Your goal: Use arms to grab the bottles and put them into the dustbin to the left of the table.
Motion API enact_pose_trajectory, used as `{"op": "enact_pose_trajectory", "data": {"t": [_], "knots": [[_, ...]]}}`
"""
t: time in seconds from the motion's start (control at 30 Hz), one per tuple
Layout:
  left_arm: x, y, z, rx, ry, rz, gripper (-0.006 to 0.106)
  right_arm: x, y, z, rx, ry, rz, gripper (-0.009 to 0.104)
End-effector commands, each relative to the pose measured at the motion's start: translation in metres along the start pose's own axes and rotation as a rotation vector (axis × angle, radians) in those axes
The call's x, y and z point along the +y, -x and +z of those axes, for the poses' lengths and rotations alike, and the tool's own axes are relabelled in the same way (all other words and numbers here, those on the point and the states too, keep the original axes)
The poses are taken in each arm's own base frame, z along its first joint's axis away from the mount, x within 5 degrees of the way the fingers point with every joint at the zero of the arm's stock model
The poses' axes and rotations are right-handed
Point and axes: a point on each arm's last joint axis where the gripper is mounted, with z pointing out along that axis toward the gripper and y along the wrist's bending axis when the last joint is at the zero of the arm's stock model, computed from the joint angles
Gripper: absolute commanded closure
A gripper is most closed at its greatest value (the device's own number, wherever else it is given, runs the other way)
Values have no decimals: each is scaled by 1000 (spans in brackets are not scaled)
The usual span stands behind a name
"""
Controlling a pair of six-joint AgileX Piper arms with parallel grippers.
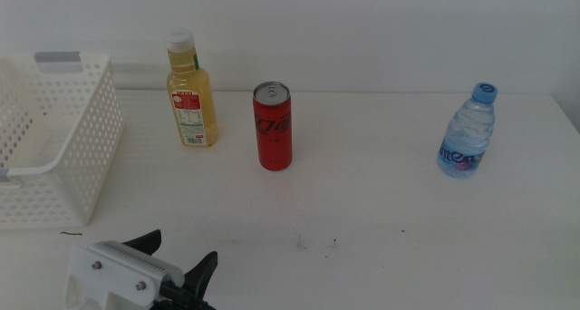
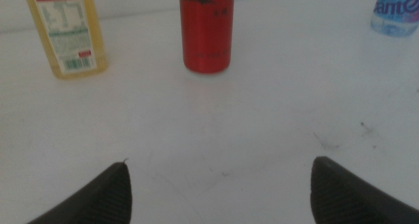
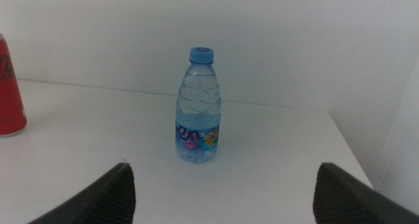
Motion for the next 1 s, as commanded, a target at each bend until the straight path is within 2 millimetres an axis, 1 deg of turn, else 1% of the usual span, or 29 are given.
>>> {"op": "enact_pose_trajectory", "data": {"t": [0.0,0.4,0.43,0.5,0.6,0.77,0.87,0.97], "knots": [[-1,0,0,-14,-3,-17,7,0,0,0,-11,-5,-12,13],[-2,1,1,-20,-12,-36,7,0,0,0,-11,-5,-12,13],[-4,9,10,-56,-17,-32,7,0,0,0,-11,-5,-12,13],[-8,18,20,-92,-21,3,7,0,0,0,-11,-5,-12,13],[-12,27,43,-103,-17,18,7,0,0,0,-11,-5,-12,13],[-16,31,83,-138,-39,-2,7,0,0,0,-11,-5,-12,13],[-14,28,103,-143,-35,-14,7,0,0,0,-11,-5,-12,13],[-14,29,119,-160,-8,-29,7,0,0,0,-11,-5,-12,13]]}}
